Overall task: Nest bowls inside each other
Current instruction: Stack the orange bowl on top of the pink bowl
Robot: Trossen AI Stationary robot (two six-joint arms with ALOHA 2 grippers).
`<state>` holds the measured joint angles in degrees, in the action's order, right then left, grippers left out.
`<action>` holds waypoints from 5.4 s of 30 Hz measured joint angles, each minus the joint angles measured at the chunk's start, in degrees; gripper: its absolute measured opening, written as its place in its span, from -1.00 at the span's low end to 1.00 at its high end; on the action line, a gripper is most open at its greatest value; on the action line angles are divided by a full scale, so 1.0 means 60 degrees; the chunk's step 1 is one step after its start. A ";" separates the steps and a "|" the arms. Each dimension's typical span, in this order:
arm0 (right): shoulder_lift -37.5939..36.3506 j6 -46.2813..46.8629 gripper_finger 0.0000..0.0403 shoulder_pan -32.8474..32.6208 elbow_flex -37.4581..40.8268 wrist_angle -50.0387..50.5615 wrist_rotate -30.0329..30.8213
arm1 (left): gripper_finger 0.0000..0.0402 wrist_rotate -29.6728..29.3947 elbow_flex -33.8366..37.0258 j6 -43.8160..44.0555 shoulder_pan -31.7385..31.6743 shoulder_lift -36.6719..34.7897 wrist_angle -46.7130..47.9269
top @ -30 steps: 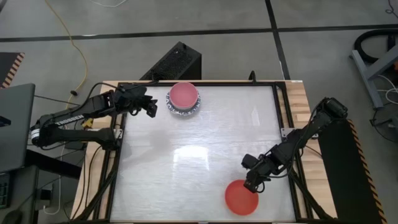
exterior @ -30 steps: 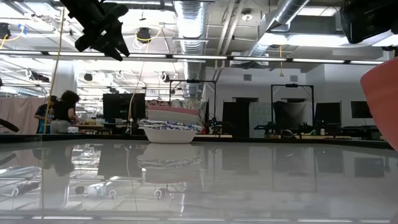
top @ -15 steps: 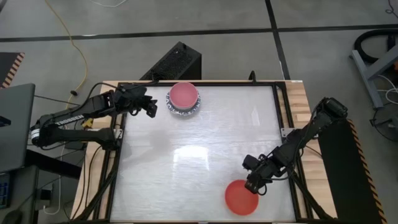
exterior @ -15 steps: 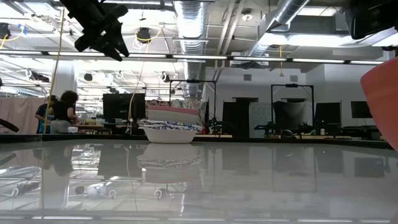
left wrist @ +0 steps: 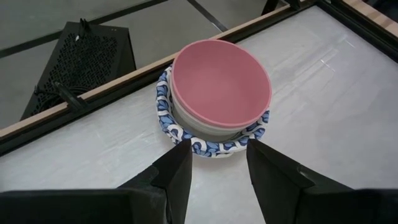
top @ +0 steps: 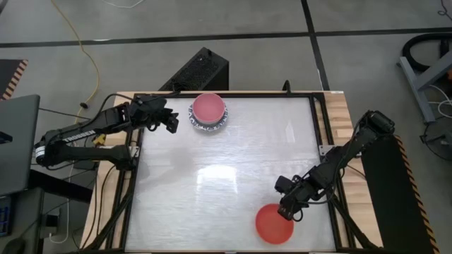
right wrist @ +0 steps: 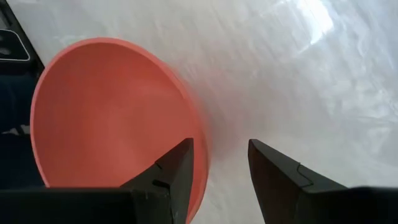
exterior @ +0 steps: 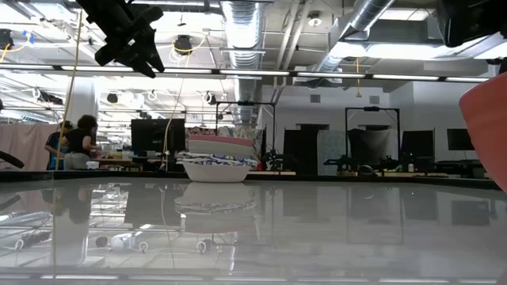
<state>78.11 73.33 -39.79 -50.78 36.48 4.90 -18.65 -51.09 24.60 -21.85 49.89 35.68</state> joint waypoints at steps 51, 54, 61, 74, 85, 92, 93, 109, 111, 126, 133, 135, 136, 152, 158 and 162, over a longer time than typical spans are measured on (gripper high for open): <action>0.2477 0.0501 -0.89 -0.0286 -0.0011 -0.1604 -0.1915 | -0.29 0.0011 0.0004 -0.0244 0.0000 -0.0004 0.0356; 0.2477 0.0470 -0.89 -0.0235 -0.0011 -0.1599 -0.1883 | -0.29 0.0009 0.0004 -0.0244 0.0000 -0.0002 0.0355; 0.2469 -0.0449 -0.89 0.0211 -0.0011 -0.1549 -0.1898 | -0.29 0.0007 0.0004 -0.0244 0.0000 -0.0001 0.0357; 0.1843 -0.3006 -0.89 0.1653 0.0004 0.0019 -0.2063 | -0.29 0.0011 0.0004 -0.0248 0.0000 -0.0004 0.0361; 0.1858 -0.5583 -0.89 0.3067 0.0007 0.0058 -0.2636 | -0.29 0.0011 0.0004 -0.0248 0.0000 -0.0004 0.0357; 0.1858 -0.7168 -0.89 0.4115 0.0007 0.0434 -0.2939 | -0.29 0.0002 0.0004 -0.0237 0.0000 -0.0003 0.0357; 0.1858 -0.7408 -0.89 0.4293 0.0007 0.0453 -0.3007 | -0.29 -0.0012 0.0004 -0.0235 0.0000 -0.0004 0.0357; 0.1847 -1.0123 -0.89 0.6871 0.0004 0.0720 -0.3812 | -0.29 -0.0208 0.0004 -0.0149 0.0000 -0.0004 0.0356; 0.1847 -1.0334 -0.89 0.7137 -0.0009 0.0727 -0.3840 | -0.29 -0.0228 0.0004 -0.0066 0.0000 -0.0004 0.0357; 0.1854 -1.2171 -0.89 0.9294 -0.2622 0.0794 -0.3792 | -0.29 -0.1027 0.0004 0.0015 0.0000 -0.0004 0.0352; 0.1858 -1.2706 -0.89 1.0109 -0.3763 0.0832 -0.3789 | -0.29 -0.1035 0.0004 0.0015 0.0000 -0.0004 0.0353; 0.1865 -1.2767 -0.89 1.0305 -0.4007 0.0821 -0.3713 | -0.29 -0.1035 0.0004 0.0015 0.0000 -0.0003 0.0350; 0.1868 -1.2767 -0.89 1.0402 -0.4123 0.0825 -0.3665 | -0.29 -0.1035 0.0004 0.0015 0.0000 -0.0003 0.0352; 0.4031 -1.3837 -0.89 1.1147 -0.7971 0.2036 -0.3591 | -0.29 -0.0998 0.0004 0.0044 -0.0004 -0.0004 0.0359; 0.5300 -1.4418 -0.89 1.1158 -0.9926 0.2852 -0.3606 | -0.29 -0.0947 0.0004 0.0052 -0.0001 -0.0004 0.0361; 0.6206 -1.4513 -0.89 1.1158 -1.1048 0.3044 -0.3598 | -0.29 -0.0943 0.0004 0.0111 -0.0003 -0.0003 0.0393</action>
<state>115.34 -13.74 27.16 -117.07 54.74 -16.69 -24.32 -51.07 25.27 -21.86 49.87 38.04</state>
